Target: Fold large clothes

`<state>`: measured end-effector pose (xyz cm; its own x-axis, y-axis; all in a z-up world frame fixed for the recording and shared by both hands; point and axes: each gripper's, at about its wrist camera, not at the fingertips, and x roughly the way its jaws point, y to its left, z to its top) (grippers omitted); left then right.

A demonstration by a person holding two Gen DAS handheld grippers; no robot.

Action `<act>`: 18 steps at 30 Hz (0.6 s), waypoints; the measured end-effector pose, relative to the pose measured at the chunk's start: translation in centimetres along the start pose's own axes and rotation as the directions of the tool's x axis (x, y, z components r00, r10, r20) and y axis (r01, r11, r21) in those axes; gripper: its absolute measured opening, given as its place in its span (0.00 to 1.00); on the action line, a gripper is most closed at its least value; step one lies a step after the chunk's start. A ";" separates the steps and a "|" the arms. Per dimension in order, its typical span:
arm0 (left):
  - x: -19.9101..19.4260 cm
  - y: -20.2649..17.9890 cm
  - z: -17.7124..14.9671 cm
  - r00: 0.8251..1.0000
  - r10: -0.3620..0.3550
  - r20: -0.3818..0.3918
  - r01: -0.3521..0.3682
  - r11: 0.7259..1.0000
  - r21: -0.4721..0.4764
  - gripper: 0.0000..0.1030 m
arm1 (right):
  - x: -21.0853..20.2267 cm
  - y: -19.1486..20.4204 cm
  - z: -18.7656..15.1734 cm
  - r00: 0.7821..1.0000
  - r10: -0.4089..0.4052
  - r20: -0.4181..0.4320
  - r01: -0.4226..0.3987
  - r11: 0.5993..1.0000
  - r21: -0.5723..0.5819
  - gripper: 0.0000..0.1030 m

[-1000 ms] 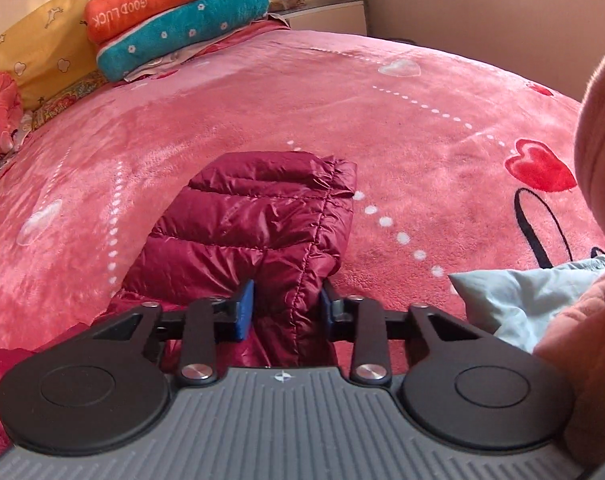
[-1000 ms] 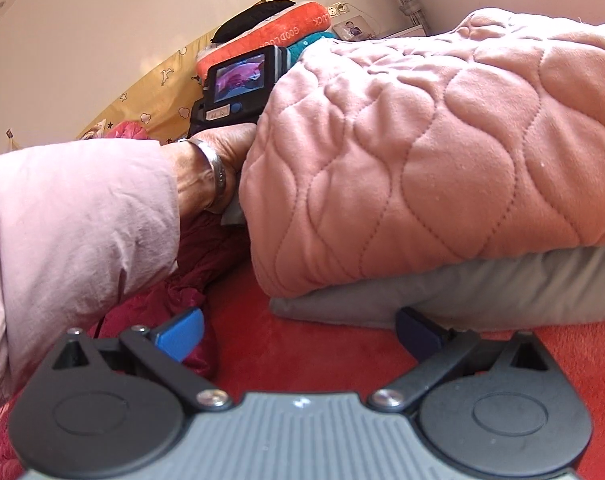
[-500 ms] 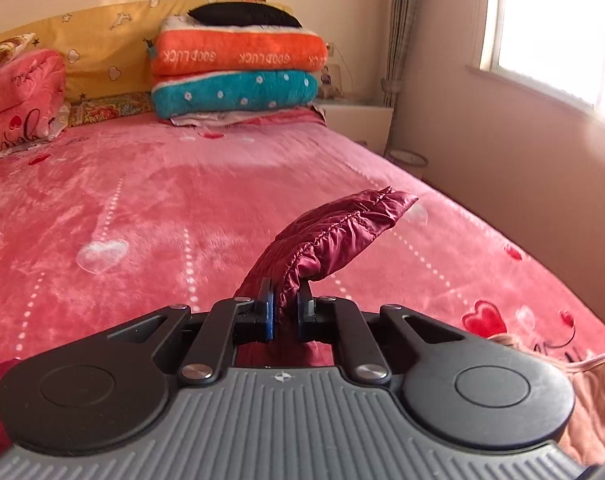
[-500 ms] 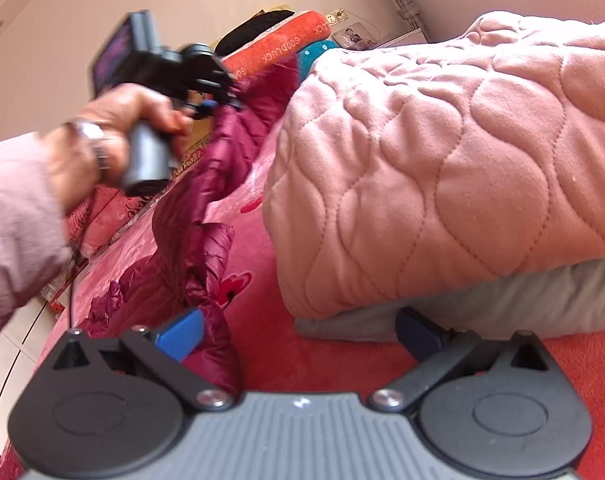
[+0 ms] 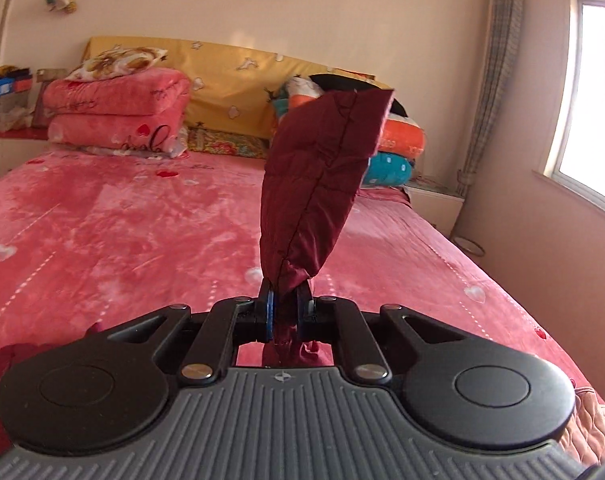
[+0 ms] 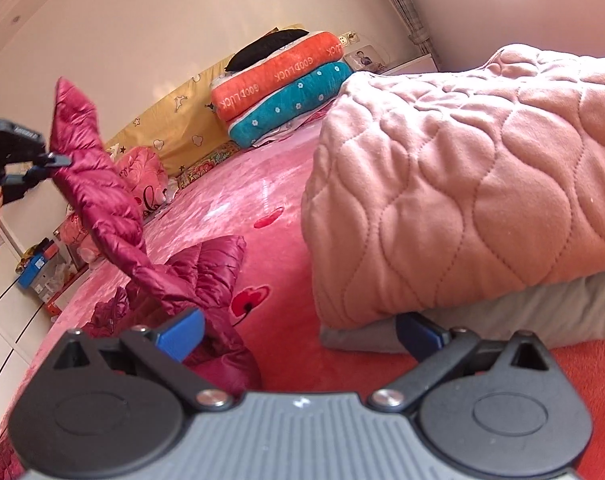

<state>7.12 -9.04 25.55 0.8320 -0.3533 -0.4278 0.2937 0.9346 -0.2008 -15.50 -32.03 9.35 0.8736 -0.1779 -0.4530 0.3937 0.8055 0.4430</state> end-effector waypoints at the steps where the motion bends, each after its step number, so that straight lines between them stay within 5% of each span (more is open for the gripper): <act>1: -0.7 1.2 -0.7 1.000 0.014 -0.002 -0.014 1.000 -0.022 0.09 | -0.1 0.3 -0.3 1.000 -0.001 0.000 0.001 1.000 -0.006 0.99; 11: -4.2 10.6 -10.5 0.984 0.127 -0.124 -0.154 0.957 -0.246 0.09 | 1.0 2.1 -1.4 1.000 0.007 -0.020 -0.008 0.997 -0.078 0.99; 18: -6.4 12.8 -14.0 0.977 0.092 -0.192 -0.153 0.931 -0.332 0.11 | 1.5 3.2 -2.0 0.999 0.003 -0.037 -0.008 0.991 -0.135 0.99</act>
<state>-1.01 4.65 13.41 0.7495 -0.2676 -0.6055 -0.0100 0.9100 -0.4146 -13.47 -28.59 8.51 0.8634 -0.1547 -0.4803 0.3450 0.8755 0.3382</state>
